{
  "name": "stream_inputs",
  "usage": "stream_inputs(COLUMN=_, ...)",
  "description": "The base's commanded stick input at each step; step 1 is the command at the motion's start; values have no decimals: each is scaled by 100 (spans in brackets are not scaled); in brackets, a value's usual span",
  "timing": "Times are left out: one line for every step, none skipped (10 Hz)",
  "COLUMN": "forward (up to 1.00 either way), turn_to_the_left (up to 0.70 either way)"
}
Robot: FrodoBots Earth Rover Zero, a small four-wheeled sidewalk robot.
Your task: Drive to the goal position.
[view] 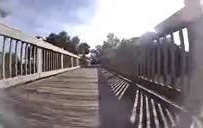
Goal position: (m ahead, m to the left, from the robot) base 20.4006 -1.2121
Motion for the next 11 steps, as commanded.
stream_inputs(forward=85, turn_to_the_left=0)
stream_inputs(forward=85, turn_to_the_left=0)
stream_inputs(forward=85, turn_to_the_left=0)
stream_inputs(forward=85, turn_to_the_left=0)
stream_inputs(forward=85, turn_to_the_left=0)
stream_inputs(forward=85, turn_to_the_left=0)
stream_inputs(forward=85, turn_to_the_left=0)
stream_inputs(forward=85, turn_to_the_left=0)
stream_inputs(forward=85, turn_to_the_left=0)
stream_inputs(forward=85, turn_to_the_left=0)
stream_inputs(forward=85, turn_to_the_left=0)
